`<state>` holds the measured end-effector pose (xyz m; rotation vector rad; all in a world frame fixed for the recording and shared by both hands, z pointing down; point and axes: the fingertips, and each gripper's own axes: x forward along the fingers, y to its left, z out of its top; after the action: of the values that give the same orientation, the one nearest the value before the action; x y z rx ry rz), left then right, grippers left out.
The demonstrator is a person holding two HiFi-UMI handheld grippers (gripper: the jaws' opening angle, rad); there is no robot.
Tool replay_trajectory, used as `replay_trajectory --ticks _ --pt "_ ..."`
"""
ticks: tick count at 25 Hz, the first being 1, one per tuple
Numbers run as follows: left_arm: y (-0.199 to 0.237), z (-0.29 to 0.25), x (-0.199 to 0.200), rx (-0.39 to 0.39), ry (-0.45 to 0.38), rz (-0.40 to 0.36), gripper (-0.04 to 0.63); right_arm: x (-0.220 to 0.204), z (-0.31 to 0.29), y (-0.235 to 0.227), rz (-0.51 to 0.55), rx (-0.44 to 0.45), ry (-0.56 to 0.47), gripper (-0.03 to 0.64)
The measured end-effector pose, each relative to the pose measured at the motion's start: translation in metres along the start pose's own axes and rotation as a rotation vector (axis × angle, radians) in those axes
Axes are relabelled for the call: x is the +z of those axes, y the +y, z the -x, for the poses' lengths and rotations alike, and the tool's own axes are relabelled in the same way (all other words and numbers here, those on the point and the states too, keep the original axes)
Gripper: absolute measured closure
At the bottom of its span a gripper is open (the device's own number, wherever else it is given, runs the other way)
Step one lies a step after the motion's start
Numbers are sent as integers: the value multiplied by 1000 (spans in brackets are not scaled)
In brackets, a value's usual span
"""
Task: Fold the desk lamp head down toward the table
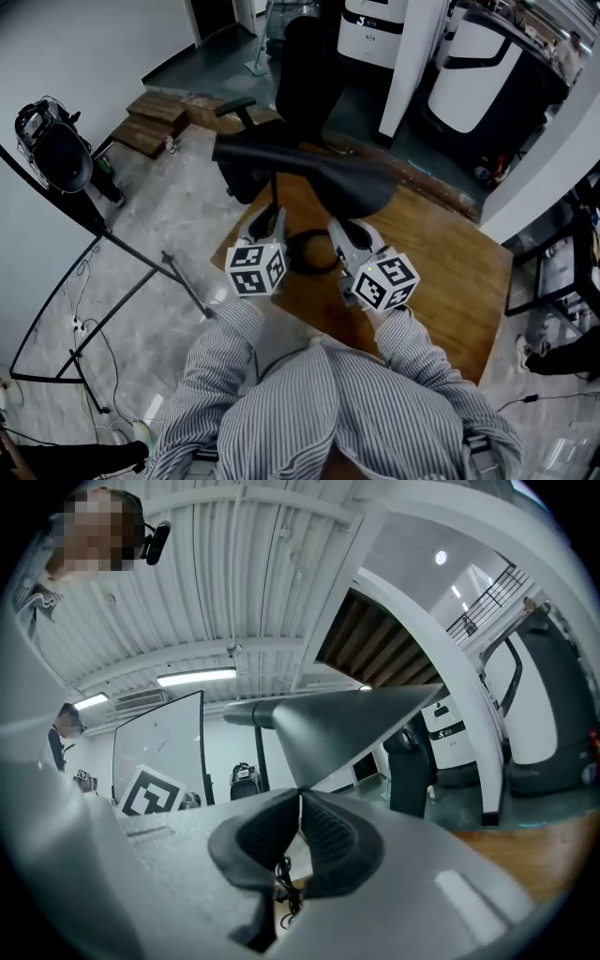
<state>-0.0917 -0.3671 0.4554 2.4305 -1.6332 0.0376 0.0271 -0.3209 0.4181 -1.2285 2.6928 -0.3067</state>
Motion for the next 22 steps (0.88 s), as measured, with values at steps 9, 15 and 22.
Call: replay_trajectory --ticks 9,15,22 --pt "1 0 0 10 -3 22 540 -29 -16 17 43 24 104 612" --pt "-2 2 -1 12 0 35 540 -43 -21 27 25 27 139 615" --pt "2 2 0 11 1 47 540 -45 -26 30 5 16 141 615"
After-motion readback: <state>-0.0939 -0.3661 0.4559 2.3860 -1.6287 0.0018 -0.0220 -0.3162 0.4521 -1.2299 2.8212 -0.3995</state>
